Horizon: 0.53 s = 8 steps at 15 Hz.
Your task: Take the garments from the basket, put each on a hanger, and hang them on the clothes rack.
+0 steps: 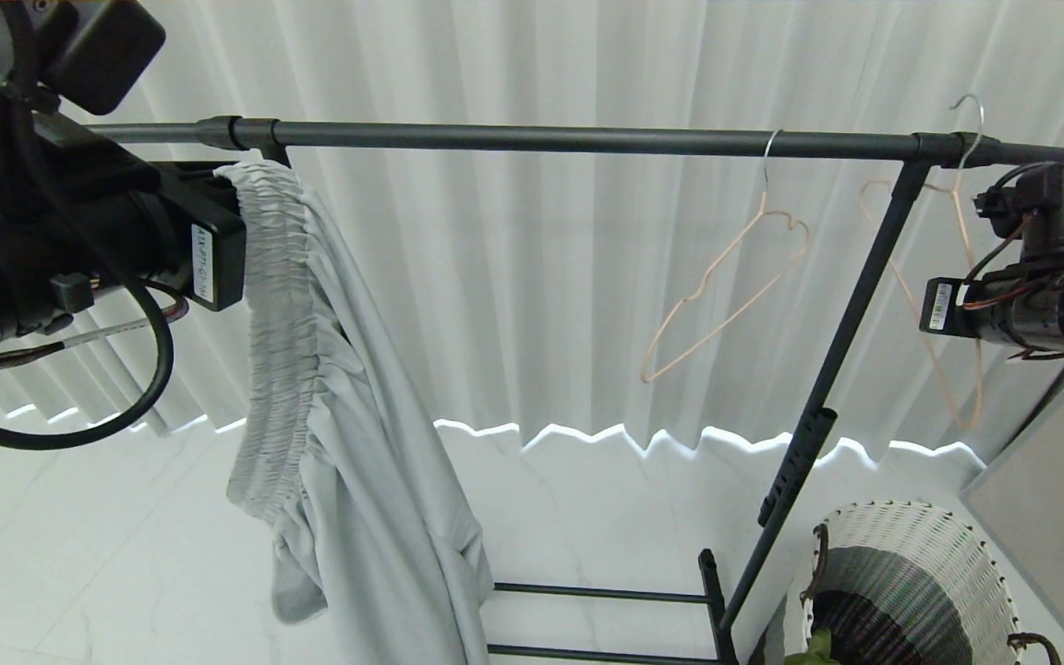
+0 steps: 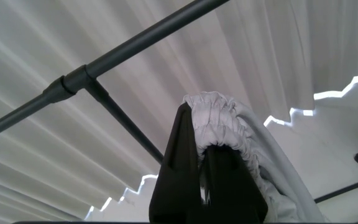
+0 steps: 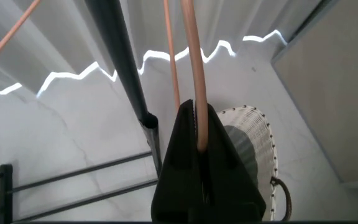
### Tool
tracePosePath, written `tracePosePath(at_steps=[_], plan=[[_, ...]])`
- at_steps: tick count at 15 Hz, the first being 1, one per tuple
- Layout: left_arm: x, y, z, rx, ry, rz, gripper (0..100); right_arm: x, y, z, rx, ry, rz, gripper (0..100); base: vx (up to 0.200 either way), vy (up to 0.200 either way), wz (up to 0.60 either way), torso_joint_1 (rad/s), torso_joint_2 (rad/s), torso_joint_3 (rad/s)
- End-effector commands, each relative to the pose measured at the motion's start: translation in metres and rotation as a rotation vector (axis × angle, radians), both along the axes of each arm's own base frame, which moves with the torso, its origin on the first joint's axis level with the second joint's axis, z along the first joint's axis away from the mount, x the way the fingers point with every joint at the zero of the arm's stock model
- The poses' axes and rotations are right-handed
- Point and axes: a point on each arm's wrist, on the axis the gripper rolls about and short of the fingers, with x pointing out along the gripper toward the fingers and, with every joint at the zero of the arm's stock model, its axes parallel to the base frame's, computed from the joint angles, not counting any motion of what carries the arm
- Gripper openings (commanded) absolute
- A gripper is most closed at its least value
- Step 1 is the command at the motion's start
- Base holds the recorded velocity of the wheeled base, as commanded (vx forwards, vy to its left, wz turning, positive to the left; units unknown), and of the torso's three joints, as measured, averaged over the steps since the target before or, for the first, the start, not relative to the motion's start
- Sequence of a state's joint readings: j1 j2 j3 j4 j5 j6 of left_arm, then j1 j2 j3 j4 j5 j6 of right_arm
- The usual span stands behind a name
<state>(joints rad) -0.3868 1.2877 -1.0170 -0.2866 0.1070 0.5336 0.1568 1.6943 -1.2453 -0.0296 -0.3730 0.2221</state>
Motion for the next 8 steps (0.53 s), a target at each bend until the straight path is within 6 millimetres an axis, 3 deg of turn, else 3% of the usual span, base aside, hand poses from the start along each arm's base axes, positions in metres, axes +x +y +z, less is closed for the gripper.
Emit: tracePosePath(at_steps=[1, 5, 8], plan=[[-0.002, 0.0, 0.001, -0.002, -0.007, -0.001, 0, -0.023, -0.004, 0.009, 0.004, -0.028, -0.002, 0, 0.0, 0.0, 0.0, 0.0, 0.0, 0.0], [-0.004, 0.003, -0.001, 0.014, -0.005, 0.013, 0, -0.064, -0.008, 0.01, 0.006, -0.034, 0.009, 0, 0.0, 0.0, 0.0, 0.0, 0.0, 0.0], [-0.004, 0.003, -0.001, 0.026, -0.01, 0.013, 0, -0.093, -0.013, 0.009, 0.005, -0.044, 0.01, 0, -0.2, 0.0, 0.0, 0.006, 0.0, 0.001]])
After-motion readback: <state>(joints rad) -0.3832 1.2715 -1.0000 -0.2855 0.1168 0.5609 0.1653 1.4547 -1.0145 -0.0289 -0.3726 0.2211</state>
